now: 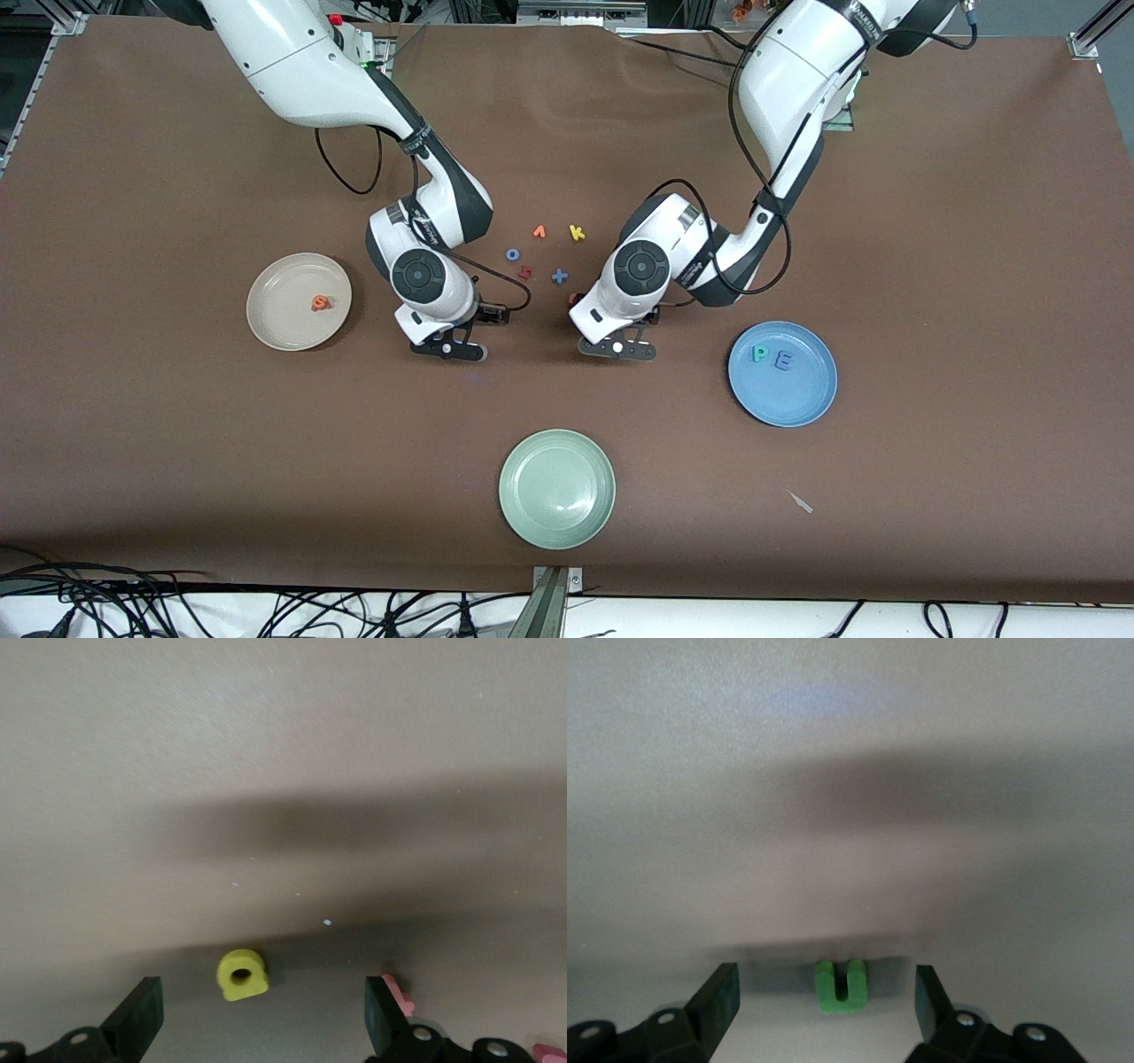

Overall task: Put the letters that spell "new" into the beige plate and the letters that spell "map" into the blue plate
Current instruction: 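Grasp the green u with the right gripper while the left grasps the a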

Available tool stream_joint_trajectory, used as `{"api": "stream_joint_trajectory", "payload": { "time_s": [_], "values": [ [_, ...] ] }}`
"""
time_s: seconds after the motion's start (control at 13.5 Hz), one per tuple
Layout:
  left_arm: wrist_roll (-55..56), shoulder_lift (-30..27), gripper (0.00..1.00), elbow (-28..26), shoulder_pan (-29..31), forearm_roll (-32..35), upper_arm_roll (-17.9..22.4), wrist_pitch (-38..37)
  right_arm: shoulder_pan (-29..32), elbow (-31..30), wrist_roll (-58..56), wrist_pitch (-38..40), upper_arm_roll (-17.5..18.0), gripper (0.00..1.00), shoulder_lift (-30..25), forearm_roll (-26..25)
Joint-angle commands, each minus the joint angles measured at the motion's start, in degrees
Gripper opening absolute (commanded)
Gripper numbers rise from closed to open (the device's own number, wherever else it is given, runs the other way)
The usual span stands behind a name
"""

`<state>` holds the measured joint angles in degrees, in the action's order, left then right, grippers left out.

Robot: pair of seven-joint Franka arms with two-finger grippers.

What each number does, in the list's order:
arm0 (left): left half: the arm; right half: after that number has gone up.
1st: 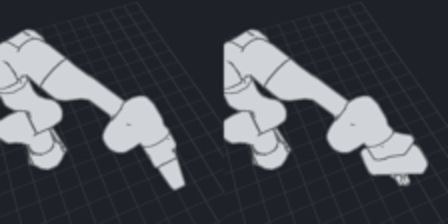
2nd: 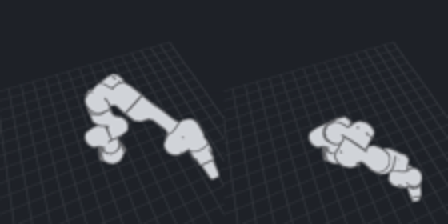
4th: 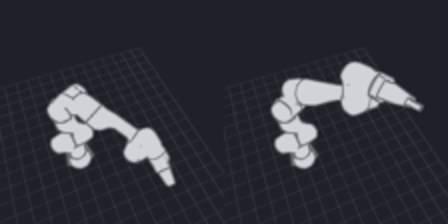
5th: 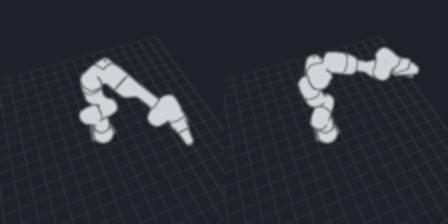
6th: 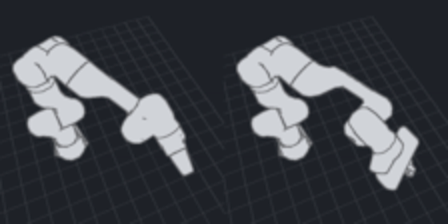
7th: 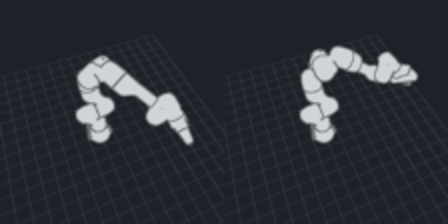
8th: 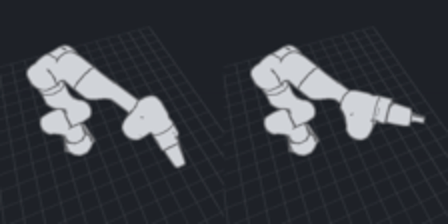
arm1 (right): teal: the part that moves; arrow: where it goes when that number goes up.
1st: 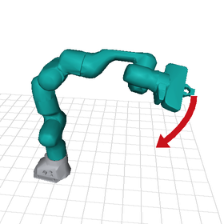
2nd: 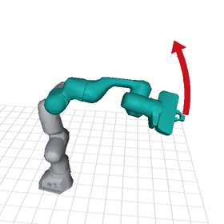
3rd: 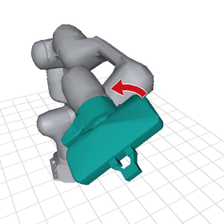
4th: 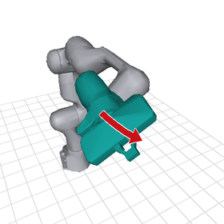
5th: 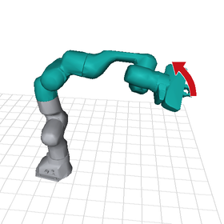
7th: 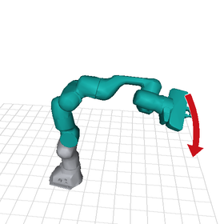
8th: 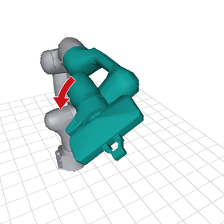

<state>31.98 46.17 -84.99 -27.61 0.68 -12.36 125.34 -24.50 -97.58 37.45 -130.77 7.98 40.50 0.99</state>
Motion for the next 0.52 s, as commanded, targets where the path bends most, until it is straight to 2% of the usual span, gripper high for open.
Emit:
{"api": "stream_joint_trajectory", "payload": {
  "time_s": [0.0, 0.15, 0.22, 0.45],
  "values": [
    [1.58, 1.03, 1.00, 1.05, -2.09, -0.86, 0.67, 0.26, -0.55, -0.15, 0.26, -0.71, 0.02, 0.75, 0.20, 0.68],
    [2.99, 1.03, 0.99, 0.17, -2.18, -0.50, 0.84, 0.26, -0.46, -0.15, -0.18, -0.63, 0.02, 0.57, 0.11, 0.68],
    [3.08, 1.03, 0.91, -0.53, -2.09, -0.15, 1.02, 0.26, -0.46, -0.15, -0.27, -0.54, 0.02, 0.50, 0.11, 0.68],
    [6.23, 0.94, 0.87, -0.53, -2.01, 2.83, 1.11, 0.17, -0.46, -0.24, -0.36, -0.54, 0.02, 0.31, 0.11, 0.68]
  ]
}}
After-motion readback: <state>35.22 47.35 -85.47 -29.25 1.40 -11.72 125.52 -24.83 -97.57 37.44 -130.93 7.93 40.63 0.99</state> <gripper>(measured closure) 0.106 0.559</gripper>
